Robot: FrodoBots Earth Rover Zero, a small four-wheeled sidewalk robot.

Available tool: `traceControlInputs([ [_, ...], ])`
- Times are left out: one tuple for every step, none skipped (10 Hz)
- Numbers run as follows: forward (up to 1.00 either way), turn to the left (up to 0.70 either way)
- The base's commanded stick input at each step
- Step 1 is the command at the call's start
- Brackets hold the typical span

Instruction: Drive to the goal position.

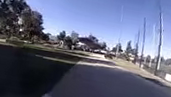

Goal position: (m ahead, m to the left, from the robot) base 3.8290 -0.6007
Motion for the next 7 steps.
traceControlInputs([
  [0.85, 0.00],
  [0.85, 0.00],
  [0.85, 0.00],
  [0.85, 0.00],
  [0.85, 0.00],
  [0.85, -0.07],
  [0.85, -0.18],
])
